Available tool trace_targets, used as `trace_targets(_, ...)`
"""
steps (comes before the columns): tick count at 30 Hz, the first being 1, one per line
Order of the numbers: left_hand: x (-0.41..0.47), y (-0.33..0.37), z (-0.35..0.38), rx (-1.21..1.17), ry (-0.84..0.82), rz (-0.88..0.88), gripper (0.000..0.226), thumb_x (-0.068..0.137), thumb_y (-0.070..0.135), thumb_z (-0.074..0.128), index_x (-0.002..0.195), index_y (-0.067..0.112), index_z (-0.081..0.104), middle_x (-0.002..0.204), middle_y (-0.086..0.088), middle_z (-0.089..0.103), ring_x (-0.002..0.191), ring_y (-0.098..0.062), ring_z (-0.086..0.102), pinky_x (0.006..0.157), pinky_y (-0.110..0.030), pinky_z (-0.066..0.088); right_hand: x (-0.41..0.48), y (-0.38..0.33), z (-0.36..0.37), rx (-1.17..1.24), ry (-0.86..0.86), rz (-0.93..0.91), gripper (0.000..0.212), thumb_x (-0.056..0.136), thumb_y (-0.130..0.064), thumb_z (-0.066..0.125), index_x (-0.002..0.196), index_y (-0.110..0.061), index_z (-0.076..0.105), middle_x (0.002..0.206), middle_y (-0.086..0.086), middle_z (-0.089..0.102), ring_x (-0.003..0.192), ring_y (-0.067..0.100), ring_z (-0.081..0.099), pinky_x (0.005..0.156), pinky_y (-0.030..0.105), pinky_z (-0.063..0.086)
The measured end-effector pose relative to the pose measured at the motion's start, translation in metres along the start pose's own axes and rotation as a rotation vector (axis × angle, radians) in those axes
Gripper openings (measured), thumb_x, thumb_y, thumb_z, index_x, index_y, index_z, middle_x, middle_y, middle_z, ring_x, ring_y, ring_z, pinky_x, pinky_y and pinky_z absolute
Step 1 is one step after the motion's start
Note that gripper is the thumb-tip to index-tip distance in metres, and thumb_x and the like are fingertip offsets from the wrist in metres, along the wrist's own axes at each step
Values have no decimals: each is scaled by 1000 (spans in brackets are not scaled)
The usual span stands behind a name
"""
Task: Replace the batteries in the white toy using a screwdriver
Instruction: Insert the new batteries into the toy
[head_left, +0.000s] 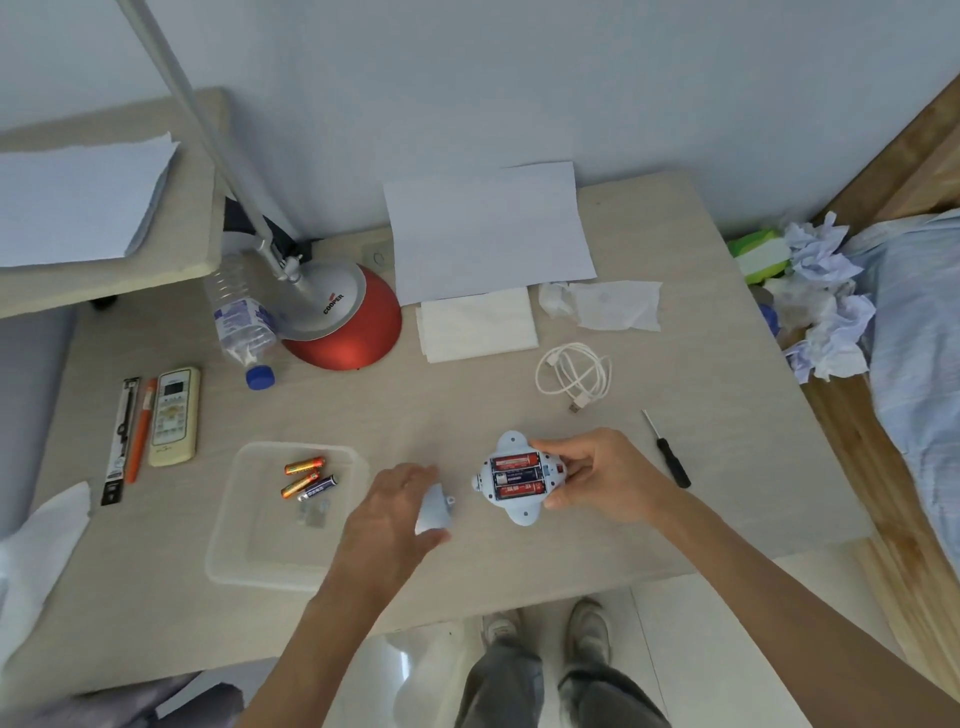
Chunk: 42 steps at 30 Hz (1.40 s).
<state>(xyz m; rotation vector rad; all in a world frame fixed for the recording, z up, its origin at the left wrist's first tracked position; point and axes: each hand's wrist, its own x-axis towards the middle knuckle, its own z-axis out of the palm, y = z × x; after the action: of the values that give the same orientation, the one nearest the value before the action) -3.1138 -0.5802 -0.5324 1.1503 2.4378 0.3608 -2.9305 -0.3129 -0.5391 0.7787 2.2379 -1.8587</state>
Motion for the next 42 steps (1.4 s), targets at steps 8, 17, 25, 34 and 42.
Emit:
trace_targets(8,-9,6,13,-132,121,-115,53,83,25,93,130,19,70,129,1,63,122,-24,60,99,-40,57,2,0,-3,19,-35,-32,74,74,3,94,141,-22,73,119,-8,84,112,14,80,103,47,64)
trace_targets(17,8,79,-23,-500,107,109,51,88,31,90,135,32,69,128,14,60,124,-11,61,102,-14,45,3,-3,-6,48,-71,-77,71,76,2,92,134,-37,76,114,-6,85,108,16,82,100,52,64)
trace_targets(25,39,96,-1,-563,52,109,52,83,32,94,130,35,72,124,21,62,123,-9,57,96,-8,41,5,-2,-8,50,-79,-74,47,76,1,91,108,-32,85,98,2,86,98,25,84,95,58,63)
trace_targets(34,34,77,10,-427,42,109,56,87,38,89,138,36,67,129,20,55,124,-7,54,97,-24,48,7,-6,-9,54,-105,-90,61,77,3,90,131,-25,79,105,2,86,105,24,83,97,58,63)
trace_targets(42,30,61,26,-494,121,94,62,81,39,95,137,28,71,130,12,54,119,-12,61,93,-33,60,8,-5,-10,57,-118,-84,67,78,4,91,137,-22,76,112,-1,86,106,20,83,98,56,64)
